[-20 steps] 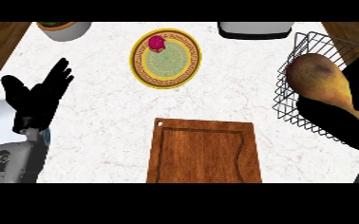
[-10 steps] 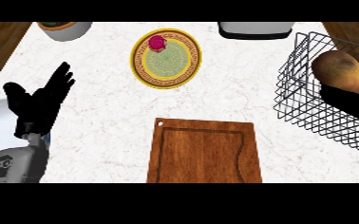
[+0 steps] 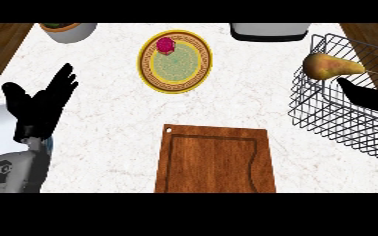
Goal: Pick the pear from the cutting board and place it in the basket
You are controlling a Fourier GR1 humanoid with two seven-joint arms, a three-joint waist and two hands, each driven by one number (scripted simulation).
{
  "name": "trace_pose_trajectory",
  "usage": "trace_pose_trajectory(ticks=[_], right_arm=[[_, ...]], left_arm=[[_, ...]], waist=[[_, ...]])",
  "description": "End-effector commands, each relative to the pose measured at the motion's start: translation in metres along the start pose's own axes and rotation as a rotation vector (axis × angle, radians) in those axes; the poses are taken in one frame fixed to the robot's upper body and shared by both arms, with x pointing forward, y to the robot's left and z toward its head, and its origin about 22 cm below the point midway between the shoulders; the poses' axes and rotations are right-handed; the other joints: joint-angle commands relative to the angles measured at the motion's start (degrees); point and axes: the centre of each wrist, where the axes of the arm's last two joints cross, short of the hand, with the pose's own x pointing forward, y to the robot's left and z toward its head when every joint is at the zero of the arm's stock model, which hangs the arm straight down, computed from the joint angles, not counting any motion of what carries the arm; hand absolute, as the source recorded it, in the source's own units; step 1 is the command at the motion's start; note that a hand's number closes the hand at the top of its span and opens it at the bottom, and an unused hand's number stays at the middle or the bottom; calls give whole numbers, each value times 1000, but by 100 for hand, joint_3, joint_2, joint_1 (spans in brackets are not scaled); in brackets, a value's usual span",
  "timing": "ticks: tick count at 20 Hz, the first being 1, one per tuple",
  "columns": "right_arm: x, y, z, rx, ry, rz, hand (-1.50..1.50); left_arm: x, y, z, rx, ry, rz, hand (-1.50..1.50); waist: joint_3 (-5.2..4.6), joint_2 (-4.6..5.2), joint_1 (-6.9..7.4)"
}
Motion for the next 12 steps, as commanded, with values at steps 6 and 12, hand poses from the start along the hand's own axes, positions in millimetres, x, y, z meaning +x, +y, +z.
trace_pose_trajectory(ticks=[6, 12], right_arm=[[1, -19, -21, -26, -27, -156, -150], [-31, -46, -12, -230, 157, -400, -150]], left_arm=[[4, -4, 6, -16, 10, 4, 0], [2, -4, 0, 20, 12, 0, 0]], waist=[[-1, -12, 10], [3, -26, -78]])
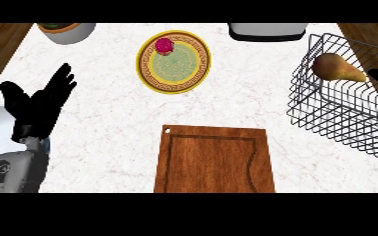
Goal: Pick the pear from the cutting board and place it in the basket
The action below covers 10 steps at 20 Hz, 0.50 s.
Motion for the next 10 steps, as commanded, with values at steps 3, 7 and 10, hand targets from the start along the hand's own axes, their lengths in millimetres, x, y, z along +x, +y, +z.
trace_pose_trajectory(ticks=[3, 7, 10], right_arm=[[-4, -79, -20, -120, 92, -186, -150], [-49, -142, -18, -72, 86, -179, -150], [-63, -184, -15, -10, 115, -166, -150]], left_arm=[[7, 4, 15, 17, 8, -10, 0], [-5, -5, 10, 25, 9, 11, 0], [-6, 3, 12, 19, -2, 16, 0]], waist=[[4, -40, -49], [5, -21, -139], [2, -18, -132]])
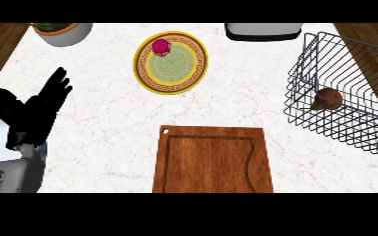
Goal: Pick the pear from the cutting board and place it in the basket
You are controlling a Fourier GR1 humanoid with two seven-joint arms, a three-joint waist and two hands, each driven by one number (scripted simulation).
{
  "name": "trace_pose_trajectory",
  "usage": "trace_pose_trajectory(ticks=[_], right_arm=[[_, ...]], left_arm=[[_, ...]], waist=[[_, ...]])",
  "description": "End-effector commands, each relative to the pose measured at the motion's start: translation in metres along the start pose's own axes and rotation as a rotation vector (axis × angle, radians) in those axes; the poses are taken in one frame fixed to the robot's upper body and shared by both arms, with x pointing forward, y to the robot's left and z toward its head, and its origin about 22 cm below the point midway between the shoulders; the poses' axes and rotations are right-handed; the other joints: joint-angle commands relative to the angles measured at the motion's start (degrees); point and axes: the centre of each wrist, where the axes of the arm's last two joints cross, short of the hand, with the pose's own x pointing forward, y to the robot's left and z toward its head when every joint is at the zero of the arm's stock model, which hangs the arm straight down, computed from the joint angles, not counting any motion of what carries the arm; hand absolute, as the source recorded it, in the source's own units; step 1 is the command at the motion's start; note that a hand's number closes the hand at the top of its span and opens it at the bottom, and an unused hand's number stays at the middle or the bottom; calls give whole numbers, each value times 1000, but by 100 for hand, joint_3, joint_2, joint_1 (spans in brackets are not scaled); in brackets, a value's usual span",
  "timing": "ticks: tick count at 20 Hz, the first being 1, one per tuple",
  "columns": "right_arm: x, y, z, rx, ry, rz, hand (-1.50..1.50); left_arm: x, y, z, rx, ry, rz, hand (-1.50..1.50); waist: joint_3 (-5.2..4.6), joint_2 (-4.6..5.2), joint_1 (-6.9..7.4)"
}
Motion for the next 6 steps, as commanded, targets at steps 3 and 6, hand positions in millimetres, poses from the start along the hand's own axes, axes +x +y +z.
trace_pose_trajectory(ticks=[3, 6], right_arm=[[-28, -86, -11, 110, 43, 7, -150], [-42, -138, -4, 157, 6, 23, -150]], left_arm=[[7, 11, -10, -8, 3, 3, 0], [3, -6, 1, 1, 7, -1, 0]], waist=[[0, 26, -10], [4, 10, -6]])
